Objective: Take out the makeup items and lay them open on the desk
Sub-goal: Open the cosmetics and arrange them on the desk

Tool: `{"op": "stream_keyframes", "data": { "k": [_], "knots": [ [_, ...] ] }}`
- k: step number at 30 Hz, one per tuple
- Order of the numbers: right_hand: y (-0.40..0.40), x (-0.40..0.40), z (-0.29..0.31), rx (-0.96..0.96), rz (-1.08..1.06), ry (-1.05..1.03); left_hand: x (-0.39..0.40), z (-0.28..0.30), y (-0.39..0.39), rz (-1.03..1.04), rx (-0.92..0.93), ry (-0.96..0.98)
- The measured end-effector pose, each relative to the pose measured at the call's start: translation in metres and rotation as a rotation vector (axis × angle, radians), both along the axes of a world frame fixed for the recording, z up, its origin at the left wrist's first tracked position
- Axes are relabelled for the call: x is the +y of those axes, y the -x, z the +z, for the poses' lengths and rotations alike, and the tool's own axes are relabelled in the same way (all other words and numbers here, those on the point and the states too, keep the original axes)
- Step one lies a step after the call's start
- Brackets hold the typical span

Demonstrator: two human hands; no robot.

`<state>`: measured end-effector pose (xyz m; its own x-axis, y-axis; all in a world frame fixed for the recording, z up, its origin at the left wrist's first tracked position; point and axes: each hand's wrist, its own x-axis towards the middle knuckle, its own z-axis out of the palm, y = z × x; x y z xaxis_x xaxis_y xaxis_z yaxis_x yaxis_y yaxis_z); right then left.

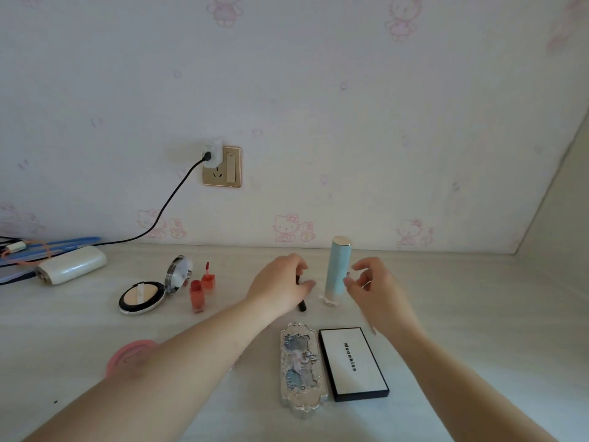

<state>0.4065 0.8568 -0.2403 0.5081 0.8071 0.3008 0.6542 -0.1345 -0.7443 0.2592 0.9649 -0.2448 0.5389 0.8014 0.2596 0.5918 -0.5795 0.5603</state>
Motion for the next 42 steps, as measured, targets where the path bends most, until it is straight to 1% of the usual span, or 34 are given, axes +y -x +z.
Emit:
{"op": "stream_keyframes", "data": {
  "k": [3, 6, 12, 16, 20, 24, 28, 32, 36, 39, 42],
  "knots": [
    [-0.009, 0.003, 0.011, 0.014, -0.048, -0.057, -0.005, 0.004, -0.018, -0.033, -0.074, 0.066],
    [-0.012, 0.014, 0.018, 0.021, -0.04, -0.07, -0.007, 0.004, -0.038, -0.049, -0.105, 0.148],
    [-0.009, 0.043, 0.021, 0.106, 0.007, 0.039, -0.003, -0.007, -0.065, -0.021, -0.183, 0.259],
    [-0.007, 0.049, 0.014, 0.105, -0.015, 0.065, -0.002, -0.018, -0.069, 0.006, -0.186, 0.29],
    [-0.008, 0.048, 0.01, 0.209, -0.016, -0.028, -0.002, -0.022, -0.066, -0.006, -0.247, 0.229],
    [-0.009, 0.045, 0.019, 0.364, 0.011, -0.19, -0.01, -0.008, -0.063, -0.024, -0.386, 0.204],
    [-0.004, 0.037, 0.035, 0.405, 0.036, -0.283, -0.019, 0.009, -0.064, -0.044, -0.493, 0.204],
    [0.0, 0.028, 0.048, 0.409, 0.046, -0.314, -0.026, 0.017, -0.061, -0.055, -0.584, 0.281],
    [0.004, 0.02, 0.052, 0.417, 0.051, -0.335, -0.032, 0.023, -0.055, -0.096, -0.585, 0.277],
    [0.005, 0.014, 0.056, 0.454, 0.096, -0.346, -0.034, 0.028, -0.049, -0.127, -0.563, 0.268],
    [0.004, 0.01, 0.071, 0.488, 0.113, -0.422, -0.032, 0.025, -0.043, -0.164, -0.528, 0.283]
  ]
}}
